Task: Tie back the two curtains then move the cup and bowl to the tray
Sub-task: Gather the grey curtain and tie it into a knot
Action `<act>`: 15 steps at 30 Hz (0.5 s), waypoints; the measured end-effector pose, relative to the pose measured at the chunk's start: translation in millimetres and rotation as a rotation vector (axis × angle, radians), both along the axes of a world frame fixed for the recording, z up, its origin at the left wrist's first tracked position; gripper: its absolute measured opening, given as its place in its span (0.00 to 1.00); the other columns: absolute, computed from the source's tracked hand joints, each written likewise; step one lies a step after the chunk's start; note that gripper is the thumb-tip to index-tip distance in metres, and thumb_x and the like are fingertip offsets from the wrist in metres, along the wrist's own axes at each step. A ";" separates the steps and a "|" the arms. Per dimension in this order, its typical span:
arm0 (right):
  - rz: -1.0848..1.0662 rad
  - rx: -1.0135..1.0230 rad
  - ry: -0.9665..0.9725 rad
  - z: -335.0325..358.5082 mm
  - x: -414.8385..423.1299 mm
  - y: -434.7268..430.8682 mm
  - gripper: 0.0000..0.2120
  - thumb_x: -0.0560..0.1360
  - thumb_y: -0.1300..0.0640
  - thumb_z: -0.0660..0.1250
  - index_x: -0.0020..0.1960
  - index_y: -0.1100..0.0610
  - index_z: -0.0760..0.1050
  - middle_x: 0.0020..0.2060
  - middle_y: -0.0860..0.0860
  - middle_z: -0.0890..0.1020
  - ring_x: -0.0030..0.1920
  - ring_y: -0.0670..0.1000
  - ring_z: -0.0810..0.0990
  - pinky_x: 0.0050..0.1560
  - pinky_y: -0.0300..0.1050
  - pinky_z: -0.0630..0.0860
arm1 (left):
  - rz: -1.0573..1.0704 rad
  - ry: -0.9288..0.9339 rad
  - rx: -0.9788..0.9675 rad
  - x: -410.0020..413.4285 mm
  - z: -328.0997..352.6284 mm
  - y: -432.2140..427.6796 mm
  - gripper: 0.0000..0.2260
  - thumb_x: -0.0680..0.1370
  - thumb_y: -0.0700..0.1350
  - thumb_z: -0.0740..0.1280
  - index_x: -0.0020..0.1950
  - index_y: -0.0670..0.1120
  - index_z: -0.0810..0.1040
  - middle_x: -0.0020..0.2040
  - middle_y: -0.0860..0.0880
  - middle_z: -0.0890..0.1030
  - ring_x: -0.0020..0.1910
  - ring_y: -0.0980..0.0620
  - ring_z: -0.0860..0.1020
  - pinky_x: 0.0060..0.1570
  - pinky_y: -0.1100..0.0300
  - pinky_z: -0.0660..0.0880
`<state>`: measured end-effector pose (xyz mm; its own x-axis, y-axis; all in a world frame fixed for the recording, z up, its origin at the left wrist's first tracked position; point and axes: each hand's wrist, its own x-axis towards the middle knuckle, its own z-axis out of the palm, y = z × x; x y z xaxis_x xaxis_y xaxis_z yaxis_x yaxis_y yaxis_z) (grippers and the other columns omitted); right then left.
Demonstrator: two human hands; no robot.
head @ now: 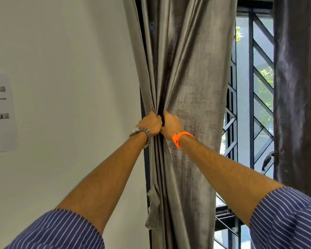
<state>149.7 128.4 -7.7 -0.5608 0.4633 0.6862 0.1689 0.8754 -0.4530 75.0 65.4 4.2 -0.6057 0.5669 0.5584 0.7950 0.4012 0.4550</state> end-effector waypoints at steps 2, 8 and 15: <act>0.005 0.012 -0.013 -0.3 0.2 -2.3 0.25 0.75 0.66 0.64 0.70 0.66 0.64 0.50 0.62 0.81 0.51 0.61 0.81 0.42 0.44 0.73 | -0.076 -0.092 0.007 5.0 3.5 -3.1 0.24 0.81 0.52 0.53 0.77 0.48 0.57 0.67 0.40 0.74 0.61 0.38 0.75 0.60 0.50 0.72; 0.015 -0.004 -0.061 0.4 10.7 -6.6 0.22 0.73 0.69 0.62 0.66 0.67 0.66 0.52 0.64 0.80 0.52 0.63 0.80 0.51 0.52 0.79 | -0.275 -0.304 0.093 11.4 10.2 -1.9 0.19 0.78 0.46 0.55 0.64 0.38 0.72 0.54 0.39 0.80 0.49 0.43 0.78 0.48 0.55 0.74; -0.031 0.025 -0.102 -6.0 12.1 -0.5 0.24 0.74 0.68 0.61 0.69 0.63 0.66 0.50 0.60 0.82 0.48 0.58 0.82 0.43 0.43 0.75 | -0.385 -0.480 0.257 33.3 10.6 3.5 0.23 0.75 0.63 0.55 0.46 0.45 0.78 0.46 0.46 0.78 0.47 0.48 0.75 0.54 0.51 0.71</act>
